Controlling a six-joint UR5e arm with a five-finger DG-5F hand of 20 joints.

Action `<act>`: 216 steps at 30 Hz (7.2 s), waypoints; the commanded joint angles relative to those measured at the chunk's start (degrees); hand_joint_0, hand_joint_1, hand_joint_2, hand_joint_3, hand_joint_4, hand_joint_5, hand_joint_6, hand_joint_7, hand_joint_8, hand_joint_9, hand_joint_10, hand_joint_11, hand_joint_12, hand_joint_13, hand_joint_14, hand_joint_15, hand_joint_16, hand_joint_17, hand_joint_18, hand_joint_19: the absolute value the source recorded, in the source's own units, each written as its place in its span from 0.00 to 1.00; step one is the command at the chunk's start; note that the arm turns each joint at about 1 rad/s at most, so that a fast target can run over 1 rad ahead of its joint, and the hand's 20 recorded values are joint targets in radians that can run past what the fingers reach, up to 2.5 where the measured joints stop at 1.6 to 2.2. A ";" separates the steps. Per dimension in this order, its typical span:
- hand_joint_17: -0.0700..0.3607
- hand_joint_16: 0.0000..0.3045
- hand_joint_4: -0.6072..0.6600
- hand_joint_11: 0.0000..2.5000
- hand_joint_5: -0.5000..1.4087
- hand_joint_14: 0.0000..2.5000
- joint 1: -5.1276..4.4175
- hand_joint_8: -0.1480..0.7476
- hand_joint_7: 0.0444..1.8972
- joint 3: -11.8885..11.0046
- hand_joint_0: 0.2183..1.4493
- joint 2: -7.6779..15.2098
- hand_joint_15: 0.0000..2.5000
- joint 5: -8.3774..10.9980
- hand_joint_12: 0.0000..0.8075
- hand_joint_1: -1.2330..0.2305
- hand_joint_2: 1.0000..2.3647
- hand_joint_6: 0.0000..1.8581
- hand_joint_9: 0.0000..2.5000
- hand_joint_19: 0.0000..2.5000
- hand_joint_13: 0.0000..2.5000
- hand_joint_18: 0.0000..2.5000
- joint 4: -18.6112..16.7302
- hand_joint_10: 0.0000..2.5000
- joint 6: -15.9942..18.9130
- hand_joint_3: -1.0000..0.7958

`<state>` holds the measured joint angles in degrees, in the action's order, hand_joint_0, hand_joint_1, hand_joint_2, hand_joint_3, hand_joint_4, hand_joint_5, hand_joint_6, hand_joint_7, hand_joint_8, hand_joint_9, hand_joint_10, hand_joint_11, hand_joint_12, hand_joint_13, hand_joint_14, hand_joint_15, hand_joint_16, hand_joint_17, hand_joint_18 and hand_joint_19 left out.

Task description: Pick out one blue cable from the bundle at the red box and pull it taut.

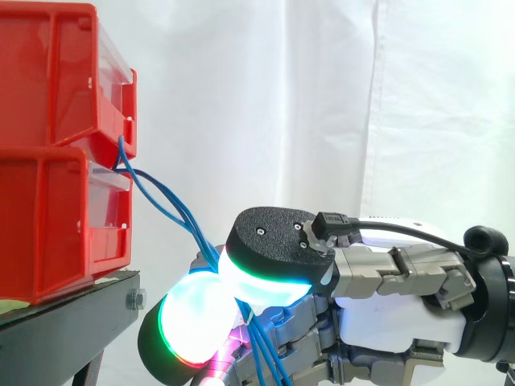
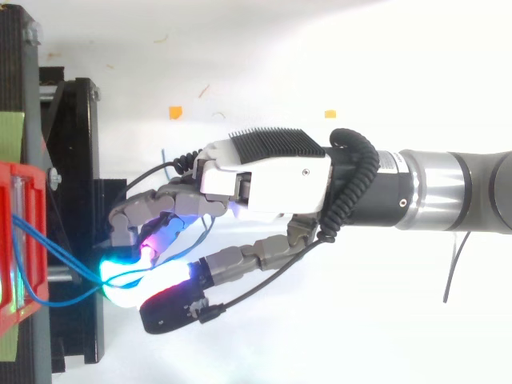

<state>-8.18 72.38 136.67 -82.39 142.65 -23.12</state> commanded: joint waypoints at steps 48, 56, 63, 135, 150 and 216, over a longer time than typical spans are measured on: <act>0.41 0.15 0.55 0.21 0.18 0.01 0.97 0.44 0.45 -9.71 0.30 -3.60 0.19 -2.16 0.40 0.37 0.02 0.47 0.37 0.25 0.31 0.22 27.77 0.01 9.49 0.48; 0.41 0.15 0.51 0.22 0.17 0.01 1.06 0.44 0.44 -10.24 0.32 -3.69 0.19 -2.07 0.40 0.34 0.01 0.50 0.37 0.25 0.31 0.24 27.86 0.01 9.76 0.44; 0.40 0.15 0.51 0.24 0.18 0.01 1.23 0.44 0.43 -11.56 0.35 -3.69 0.19 -2.16 0.39 0.35 0.01 0.51 0.39 0.25 0.32 0.25 30.94 0.01 9.76 0.36; 0.47 0.19 0.60 0.26 0.19 0.01 1.50 0.48 0.44 -11.82 0.30 -3.69 0.21 -2.16 0.47 0.45 0.01 0.46 0.42 0.26 0.34 0.26 32.61 0.01 9.76 0.52; 0.42 0.16 0.45 0.32 0.17 0.01 1.58 0.44 0.44 -12.88 0.34 -3.69 0.22 -2.25 0.41 0.31 0.02 0.51 0.42 0.28 0.33 0.24 33.57 0.01 9.76 0.50; 0.42 0.16 0.48 0.32 0.20 0.01 1.41 0.41 0.58 -13.93 0.37 -5.10 0.24 -2.87 0.41 0.25 0.01 0.48 0.49 0.28 0.38 0.30 40.60 0.01 12.04 0.36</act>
<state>-6.74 58.45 131.57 -85.19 183.26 -11.08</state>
